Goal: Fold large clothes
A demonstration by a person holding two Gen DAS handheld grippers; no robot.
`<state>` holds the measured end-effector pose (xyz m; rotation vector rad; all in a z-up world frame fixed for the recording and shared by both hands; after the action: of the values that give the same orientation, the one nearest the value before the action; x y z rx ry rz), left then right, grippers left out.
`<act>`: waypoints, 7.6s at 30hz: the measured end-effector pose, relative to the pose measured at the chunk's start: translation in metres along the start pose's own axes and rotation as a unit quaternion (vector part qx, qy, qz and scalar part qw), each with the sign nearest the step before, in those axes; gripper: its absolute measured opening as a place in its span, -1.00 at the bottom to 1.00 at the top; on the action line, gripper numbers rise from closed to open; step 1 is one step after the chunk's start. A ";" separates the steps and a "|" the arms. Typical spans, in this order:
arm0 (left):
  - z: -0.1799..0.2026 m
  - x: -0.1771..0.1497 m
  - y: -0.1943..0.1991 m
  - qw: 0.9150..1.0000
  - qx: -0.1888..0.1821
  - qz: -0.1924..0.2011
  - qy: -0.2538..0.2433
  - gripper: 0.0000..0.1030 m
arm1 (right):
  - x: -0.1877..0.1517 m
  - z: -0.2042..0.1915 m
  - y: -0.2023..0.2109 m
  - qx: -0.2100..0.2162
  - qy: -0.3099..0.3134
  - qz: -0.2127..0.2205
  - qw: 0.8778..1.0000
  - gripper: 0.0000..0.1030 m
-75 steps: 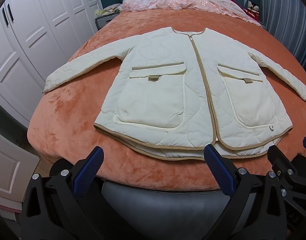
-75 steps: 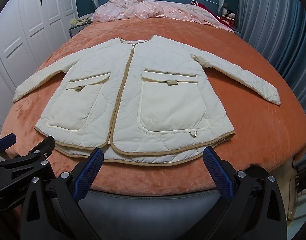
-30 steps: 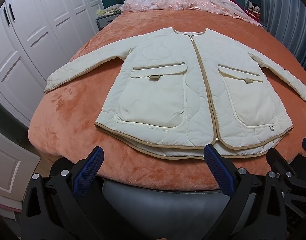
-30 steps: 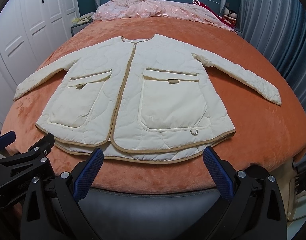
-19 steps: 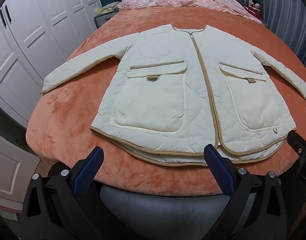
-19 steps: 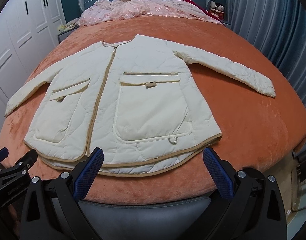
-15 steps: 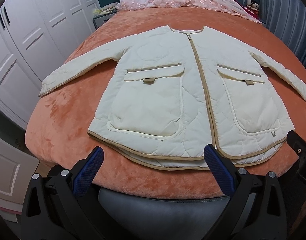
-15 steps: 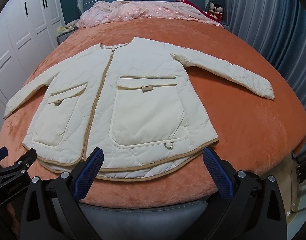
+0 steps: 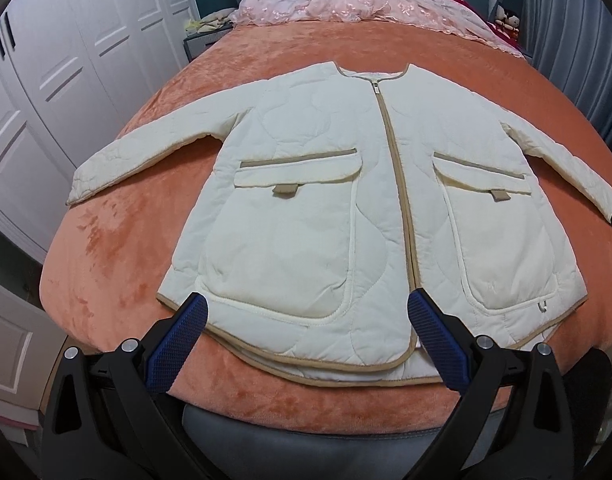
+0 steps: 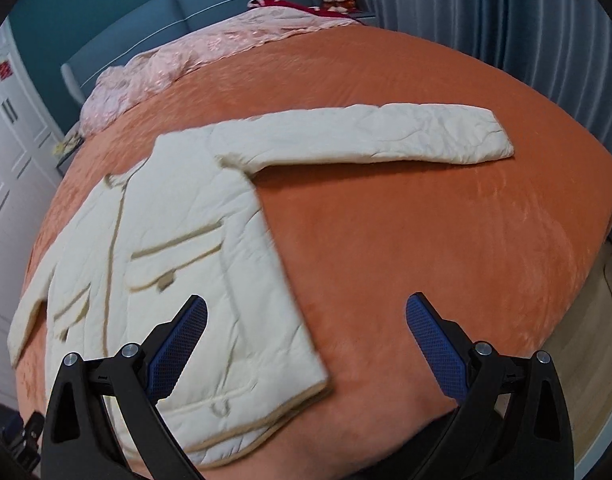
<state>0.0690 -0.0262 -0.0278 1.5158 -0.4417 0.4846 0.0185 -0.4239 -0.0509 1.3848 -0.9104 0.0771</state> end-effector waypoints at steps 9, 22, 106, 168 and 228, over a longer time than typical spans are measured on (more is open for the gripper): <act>0.024 0.034 -0.032 1.000 0.006 -0.011 -0.011 0.90 | 0.082 0.136 -0.085 -0.064 -0.113 0.006 0.992 0.90; 0.016 0.053 -0.084 0.998 -0.003 -0.060 0.031 0.90 | 0.089 0.239 -0.157 -0.030 -0.330 0.020 0.943 0.51; 0.015 0.161 -0.161 0.991 -0.053 0.057 0.111 -0.26 | 0.080 -0.215 -0.118 0.111 0.140 0.046 0.983 -0.50; -0.422 0.145 -0.223 0.828 -0.067 0.074 0.551 0.65 | -0.038 -0.374 -0.084 0.111 0.278 0.043 0.953 -0.01; -0.133 0.189 -0.238 0.870 -0.218 -0.077 0.435 -0.66 | 0.120 -0.205 -0.184 0.209 -0.017 -0.025 0.978 -0.75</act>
<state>0.3552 0.1125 -0.1219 0.7620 0.2720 0.8158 0.3022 -0.3461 -0.1107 1.8016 -0.9201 0.2176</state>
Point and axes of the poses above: each gripper's, at about its wrist camera, not at the fingertips, and y roughly against the way its jaws point, z to its right, x to its top, the point moved 2 cm from there along -y, roughly the way its jaws point, and after that the axes turned 12 degrees about y, right-handed, at the moved point
